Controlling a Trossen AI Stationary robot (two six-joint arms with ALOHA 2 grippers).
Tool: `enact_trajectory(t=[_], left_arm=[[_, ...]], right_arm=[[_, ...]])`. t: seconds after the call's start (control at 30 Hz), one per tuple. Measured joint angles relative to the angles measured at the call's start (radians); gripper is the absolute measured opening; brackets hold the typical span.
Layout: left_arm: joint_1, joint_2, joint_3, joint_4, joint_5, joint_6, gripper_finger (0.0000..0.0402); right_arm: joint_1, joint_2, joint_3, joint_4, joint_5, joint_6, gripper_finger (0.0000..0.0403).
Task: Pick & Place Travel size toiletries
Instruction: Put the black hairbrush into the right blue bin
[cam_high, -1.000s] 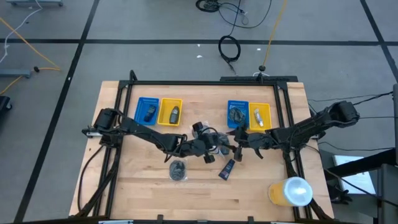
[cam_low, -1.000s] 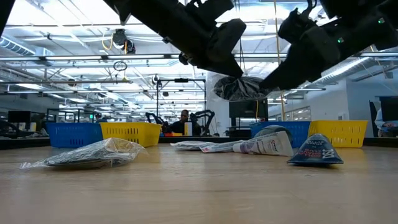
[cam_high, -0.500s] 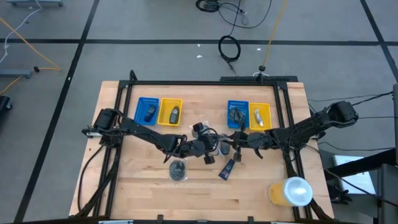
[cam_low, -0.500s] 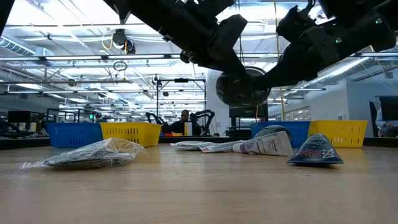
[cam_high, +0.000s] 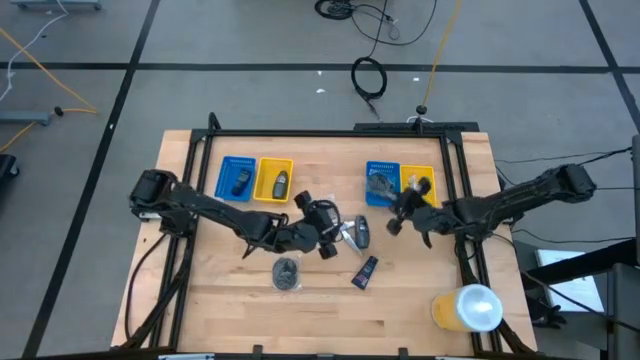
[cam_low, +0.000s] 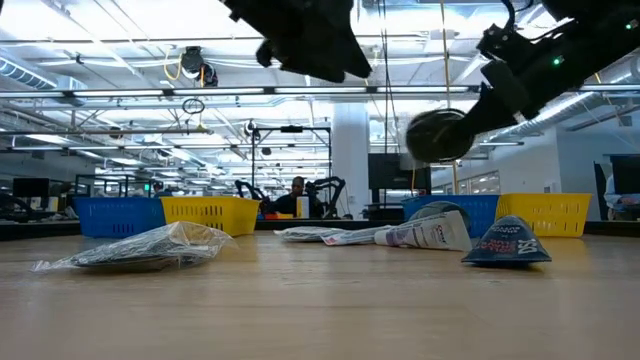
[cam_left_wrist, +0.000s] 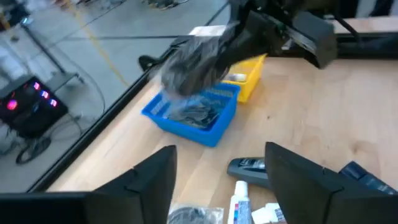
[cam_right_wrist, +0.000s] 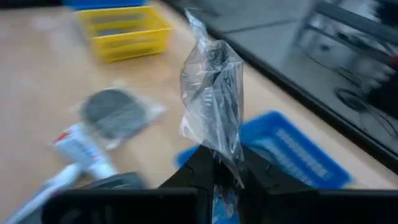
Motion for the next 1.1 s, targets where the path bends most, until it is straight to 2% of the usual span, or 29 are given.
enact_trajectory(t=[0.1,0.23,0.37,0.47,0.6,0.67,1.1], left_arm=[[-0.006,-0.017,0.0,-0.035,-0.005,-0.041,0.0257],[-0.013,-0.015,0.0,-0.058,-0.002,-0.063,0.0264],[-0.015,-0.015,0.0,-0.113,-0.002,-0.121,0.0259],[-0.014,-0.015,0.0,-0.125,-0.002,-0.127,0.0252],[-0.014,-0.015,0.0,-0.133,-0.002,-0.128,0.0244],[-0.014,-0.015,0.0,-0.135,-0.002,-0.128,0.0242],[-0.014,-0.015,0.0,-0.145,-0.001,-0.144,0.0241]], right_arm=[[-0.064,-0.061,0.0,-0.111,0.012,0.1,0.0026],[-0.18,-0.054,0.001,-0.174,-0.023,0.173,0.0037],[-0.292,0.015,0.0,-0.146,-0.131,0.185,0.0039],[-0.338,0.077,0.0,-0.077,-0.152,0.169,0.004],[-0.369,0.134,0.001,0.027,-0.239,0.143,0.0042],[-0.373,0.155,0.001,0.063,-0.249,0.141,0.0042],[-0.373,0.166,0.001,0.048,-0.301,0.19,0.0043]])
